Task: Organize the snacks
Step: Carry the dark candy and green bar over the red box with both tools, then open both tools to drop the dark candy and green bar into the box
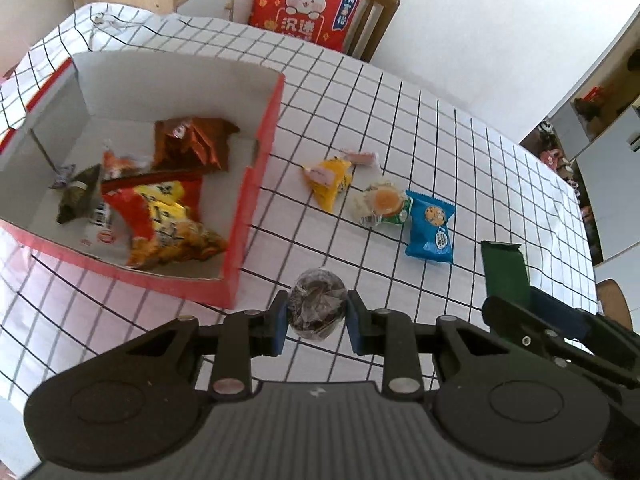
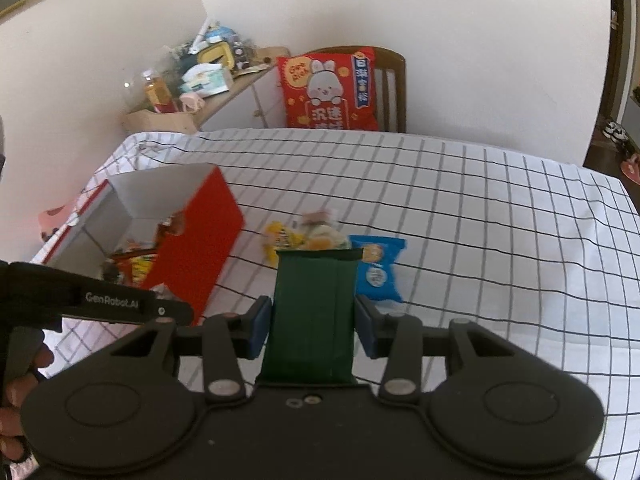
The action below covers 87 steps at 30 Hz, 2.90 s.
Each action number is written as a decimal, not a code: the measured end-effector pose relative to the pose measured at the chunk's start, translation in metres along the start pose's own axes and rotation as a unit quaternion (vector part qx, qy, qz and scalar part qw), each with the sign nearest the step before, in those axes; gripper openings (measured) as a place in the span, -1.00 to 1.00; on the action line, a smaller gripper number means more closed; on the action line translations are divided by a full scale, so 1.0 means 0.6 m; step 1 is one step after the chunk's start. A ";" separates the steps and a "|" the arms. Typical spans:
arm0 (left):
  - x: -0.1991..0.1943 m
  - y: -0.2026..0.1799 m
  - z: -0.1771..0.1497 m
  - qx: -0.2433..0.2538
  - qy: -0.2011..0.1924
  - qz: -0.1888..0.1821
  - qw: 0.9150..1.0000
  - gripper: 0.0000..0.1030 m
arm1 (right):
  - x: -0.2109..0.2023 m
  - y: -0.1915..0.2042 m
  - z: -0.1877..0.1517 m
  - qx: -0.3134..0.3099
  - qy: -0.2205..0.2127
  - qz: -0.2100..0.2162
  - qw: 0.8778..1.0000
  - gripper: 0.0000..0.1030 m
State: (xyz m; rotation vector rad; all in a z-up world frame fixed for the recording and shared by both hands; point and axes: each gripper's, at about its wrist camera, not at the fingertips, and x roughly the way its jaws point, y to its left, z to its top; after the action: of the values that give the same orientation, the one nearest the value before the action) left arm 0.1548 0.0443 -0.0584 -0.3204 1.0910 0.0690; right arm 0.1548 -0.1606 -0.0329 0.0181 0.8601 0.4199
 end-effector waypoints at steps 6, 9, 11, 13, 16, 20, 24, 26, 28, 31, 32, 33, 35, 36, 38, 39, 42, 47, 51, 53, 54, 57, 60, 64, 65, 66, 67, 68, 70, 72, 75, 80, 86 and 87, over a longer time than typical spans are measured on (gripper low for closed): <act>-0.043 0.040 0.008 -0.004 -0.013 -0.007 1.000 -0.44 | -0.017 0.054 0.011 -0.011 -0.013 0.017 1.000 -0.17; -0.060 0.060 0.012 -0.005 -0.020 -0.009 1.000 -0.44 | -0.020 0.080 0.018 -0.016 -0.017 0.027 0.999 -0.17; -0.072 0.078 0.018 -0.010 -0.026 -0.011 1.000 -0.44 | -0.021 0.095 0.022 -0.020 -0.018 0.032 0.999 -0.17; -0.082 0.096 0.022 -0.015 -0.032 -0.010 0.999 -0.44 | -0.020 0.114 0.027 -0.025 -0.020 0.037 0.999 -0.17; -0.094 0.123 0.032 -0.022 -0.040 -0.006 0.999 -0.44 | -0.017 0.140 0.036 -0.033 -0.025 0.042 0.998 -0.17; -0.109 0.164 0.046 -0.037 -0.050 -0.001 0.998 -0.44 | -0.007 0.180 0.049 -0.044 -0.029 0.047 0.998 -0.17; -0.120 0.199 0.059 -0.041 -0.062 0.009 0.997 -0.44 | 0.009 0.215 0.058 -0.055 -0.028 0.048 0.997 -0.17; -0.122 0.217 0.066 -0.043 -0.065 0.015 0.997 -0.44 | 0.020 0.231 0.063 -0.063 -0.027 0.046 0.997 -0.17; -0.122 0.235 0.072 -0.045 -0.065 0.021 0.997 -0.44 | 0.033 0.247 0.067 -0.070 -0.025 0.045 0.996 -0.17; -0.118 0.262 0.082 -0.051 -0.065 0.032 0.996 -0.44 | 0.053 0.265 0.073 -0.077 -0.021 0.047 0.996 -0.16; -0.117 0.271 0.085 -0.053 -0.067 0.039 0.996 -0.44 | 0.060 0.270 0.074 -0.079 -0.020 0.047 0.996 -0.17; -0.114 0.278 0.088 -0.054 -0.068 0.044 0.995 -0.44 | 0.067 0.275 0.075 -0.081 -0.019 0.046 0.995 -0.16; -0.109 0.294 0.095 -0.058 -0.070 0.051 0.995 -0.44 | 0.083 0.285 0.079 -0.089 -0.019 0.041 0.995 -0.17; -0.105 0.301 0.099 -0.059 -0.071 0.056 0.994 -0.44 | 0.091 0.289 0.079 -0.092 -0.018 0.039 0.995 -0.16; -0.096 0.316 0.108 -0.064 -0.071 0.065 0.993 -0.44 | 0.109 0.297 0.082 -0.100 -0.012 0.038 0.994 -0.16; -0.090 0.322 0.113 -0.065 -0.071 0.067 0.993 -0.44 | 0.118 0.301 0.083 -0.103 -0.010 0.036 0.994 -0.17; -0.071 0.339 0.128 -0.065 -0.067 0.076 0.993 -0.44 | 0.145 0.311 0.087 -0.108 -0.001 0.031 0.994 -0.16; -0.034 0.352 0.150 -0.047 -0.064 0.096 0.992 -0.44 | 0.188 0.317 0.100 -0.111 0.008 0.029 0.993 -0.16; -0.002 0.360 0.164 -0.043 -0.054 0.102 0.992 -0.44 | 0.217 0.320 0.105 -0.119 0.022 0.028 0.992 -0.16; 0.014 0.362 0.169 -0.040 -0.046 0.102 0.993 -0.44 | 0.231 0.322 0.107 -0.121 0.029 0.028 0.992 -0.16; 0.020 0.362 0.169 -0.039 -0.043 0.102 0.993 -0.44 | 0.238 0.323 0.106 -0.122 0.032 0.027 0.992 -0.16; 0.043 0.366 0.174 -0.039 -0.028 0.104 0.993 -0.44 | 0.260 0.326 0.106 -0.126 0.043 0.025 0.991 -0.17; 0.061 0.368 0.174 -0.043 -0.016 0.106 0.993 -0.44 | 0.278 0.328 0.101 -0.134 0.056 0.024 0.989 -0.17; 0.079 0.365 0.173 -0.039 -0.006 0.111 0.993 -0.44 | 0.294 0.327 0.097 -0.136 0.068 0.030 0.988 -0.17; 0.082 0.365 0.173 -0.039 -0.004 0.110 0.993 -0.44 | 0.297 0.326 0.095 -0.136 0.070 0.029 0.988 -0.16; 0.085 0.364 0.172 -0.039 -0.001 0.110 0.993 -0.44 | 0.300 0.326 0.095 -0.136 0.072 0.029 0.988 -0.16; 0.089 0.363 0.172 -0.038 0.001 0.111 0.993 -0.44 | 0.302 0.326 0.093 -0.135 0.074 0.031 0.988 -0.16; 0.091 0.362 0.172 -0.037 0.004 0.111 0.993 -0.44 | 0.304 0.326 0.092 -0.135 0.078 0.032 0.987 -0.16; 0.095 0.361 0.170 -0.036 0.006 0.110 0.993 -0.44 | 0.307 0.326 0.089 -0.135 0.081 0.033 0.987 -0.16; 0.095 0.359 0.169 -0.038 0.008 0.113 0.993 -0.44 | 0.307 0.326 0.087 -0.137 0.081 0.030 0.987 -0.13; 0.093 0.358 0.169 -0.042 0.006 0.119 0.992 -0.38 | 0.308 0.325 0.085 -0.137 0.084 0.032 0.987 -0.12; 0.081 0.359 0.167 -0.044 -0.005 0.111 0.993 -0.02 | 0.302 0.326 0.083 -0.137 0.084 0.033 0.987 -0.05; 0.057 0.348 0.157 -0.031 -0.019 0.107 0.994 0.11 | 0.278 0.327 0.085 -0.129 0.066 0.039 0.989 0.24; 0.051 0.345 0.155 -0.029 -0.023 0.106 0.994 0.16 | 0.273 0.328 0.085 -0.129 0.062 0.041 0.989 0.27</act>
State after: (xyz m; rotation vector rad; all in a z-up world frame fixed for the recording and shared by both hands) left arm 0.2050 0.2652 -0.0925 -0.2525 1.0763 0.2955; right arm 0.2176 0.0875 -0.0830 -0.2138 0.9248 0.6119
